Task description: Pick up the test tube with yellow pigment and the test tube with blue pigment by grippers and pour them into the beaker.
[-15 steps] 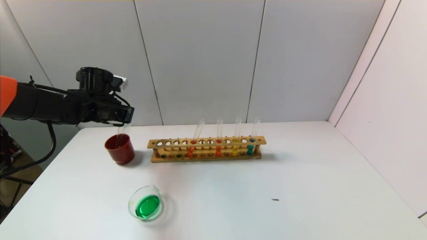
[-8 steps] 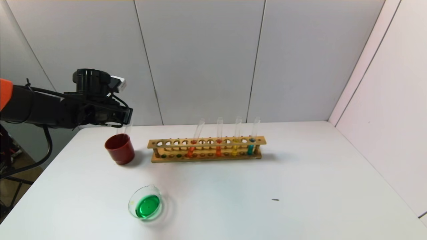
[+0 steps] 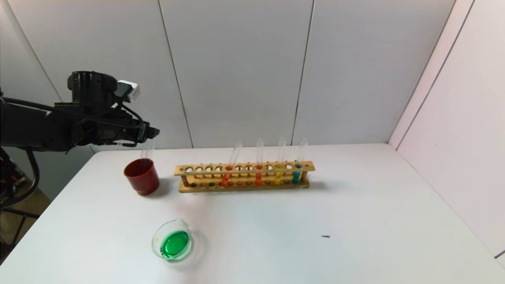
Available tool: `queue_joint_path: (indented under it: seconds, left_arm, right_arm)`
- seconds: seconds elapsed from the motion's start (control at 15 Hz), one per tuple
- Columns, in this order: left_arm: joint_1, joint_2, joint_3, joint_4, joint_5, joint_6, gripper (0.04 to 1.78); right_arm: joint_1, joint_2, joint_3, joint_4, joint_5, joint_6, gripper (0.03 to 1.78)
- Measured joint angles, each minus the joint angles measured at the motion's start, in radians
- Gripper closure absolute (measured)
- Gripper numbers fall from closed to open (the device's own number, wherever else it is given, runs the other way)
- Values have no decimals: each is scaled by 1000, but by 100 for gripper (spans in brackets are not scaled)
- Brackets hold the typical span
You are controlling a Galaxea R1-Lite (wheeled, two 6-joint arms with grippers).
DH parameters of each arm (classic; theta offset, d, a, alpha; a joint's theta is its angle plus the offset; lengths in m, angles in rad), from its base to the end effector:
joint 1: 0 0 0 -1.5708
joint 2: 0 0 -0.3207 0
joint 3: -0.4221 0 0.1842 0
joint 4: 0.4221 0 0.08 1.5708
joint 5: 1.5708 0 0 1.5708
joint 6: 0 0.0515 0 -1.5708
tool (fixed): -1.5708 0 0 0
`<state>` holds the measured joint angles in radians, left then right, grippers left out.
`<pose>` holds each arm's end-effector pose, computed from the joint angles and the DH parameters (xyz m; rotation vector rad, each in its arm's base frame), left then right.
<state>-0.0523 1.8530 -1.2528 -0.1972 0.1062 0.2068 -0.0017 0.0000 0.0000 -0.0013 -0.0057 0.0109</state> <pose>0.3910 -0.0150 0.2239 0.2359 0.4061 0.0114 -0.0212 -0.0003 0.0756 0.0109 -0.0013 -0.0074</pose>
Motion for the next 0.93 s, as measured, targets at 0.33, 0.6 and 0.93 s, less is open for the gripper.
queue_joint_path:
  seconds: [0.33,0.6,0.93]
  left_arm:
    - [0,-213,126,1,4,3,8]
    - [19,-454,260,51,8,11,8]
    - [39,-811,378,265,11,10,8]
  right_arm:
    - [0,0,0,0,0,0,11]
    - [0,0,0,0,0,0,11]
    - [0,0,0,0,0,0,11]
